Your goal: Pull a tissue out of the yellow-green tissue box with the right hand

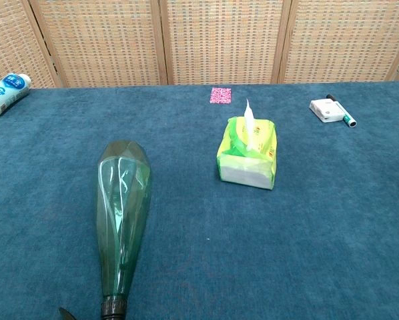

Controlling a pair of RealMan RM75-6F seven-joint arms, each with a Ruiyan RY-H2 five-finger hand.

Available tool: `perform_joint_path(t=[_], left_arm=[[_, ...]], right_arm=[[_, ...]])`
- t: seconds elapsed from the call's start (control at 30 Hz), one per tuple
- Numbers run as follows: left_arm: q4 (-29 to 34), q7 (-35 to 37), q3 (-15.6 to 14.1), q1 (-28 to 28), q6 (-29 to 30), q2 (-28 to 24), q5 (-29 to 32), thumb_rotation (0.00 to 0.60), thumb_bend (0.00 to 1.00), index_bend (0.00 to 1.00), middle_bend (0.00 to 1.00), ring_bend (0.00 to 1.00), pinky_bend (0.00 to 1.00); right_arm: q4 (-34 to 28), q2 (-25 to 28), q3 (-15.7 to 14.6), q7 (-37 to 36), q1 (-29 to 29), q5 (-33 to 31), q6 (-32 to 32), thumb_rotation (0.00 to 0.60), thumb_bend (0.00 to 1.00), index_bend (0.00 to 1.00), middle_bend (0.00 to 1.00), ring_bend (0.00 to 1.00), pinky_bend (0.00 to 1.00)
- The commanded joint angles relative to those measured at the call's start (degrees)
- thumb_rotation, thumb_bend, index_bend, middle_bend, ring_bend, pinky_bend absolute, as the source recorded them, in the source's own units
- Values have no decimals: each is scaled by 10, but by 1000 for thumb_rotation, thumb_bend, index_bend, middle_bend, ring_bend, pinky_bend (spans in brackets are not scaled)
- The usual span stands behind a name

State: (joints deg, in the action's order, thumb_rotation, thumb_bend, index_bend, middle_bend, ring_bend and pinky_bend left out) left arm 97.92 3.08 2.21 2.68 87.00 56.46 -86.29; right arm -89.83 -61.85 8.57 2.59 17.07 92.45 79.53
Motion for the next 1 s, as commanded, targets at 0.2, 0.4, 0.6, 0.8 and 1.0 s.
perform_joint_path(t=[0.2,0.4,0.6,0.8,1.0], left_arm=[[7,-3,10,15,-34,-4,35,600,0,0,0,0,0],[11,3,17,23,-51,-10,53,600,0,0,0,0,0],[9,9,24,34,-74,-14,74,600,0,0,0,0,0],[3,20,24,40,-97,-17,91,600,0,0,0,0,0],[0,36,26,42,-104,-23,96,600,0,0,0,0,0]], right_arm=[[121,-15,15,-48,160,150,-77,600,0,146,1,0,0],[139,-48,14,4,253,190,-159,600,0,154,17,0,0],[175,-102,14,37,325,183,-248,600,1,191,42,0,0],[208,-144,3,59,367,175,-299,600,2,198,44,0,0],[234,-181,-1,90,391,145,-346,600,38,226,56,0,4]])
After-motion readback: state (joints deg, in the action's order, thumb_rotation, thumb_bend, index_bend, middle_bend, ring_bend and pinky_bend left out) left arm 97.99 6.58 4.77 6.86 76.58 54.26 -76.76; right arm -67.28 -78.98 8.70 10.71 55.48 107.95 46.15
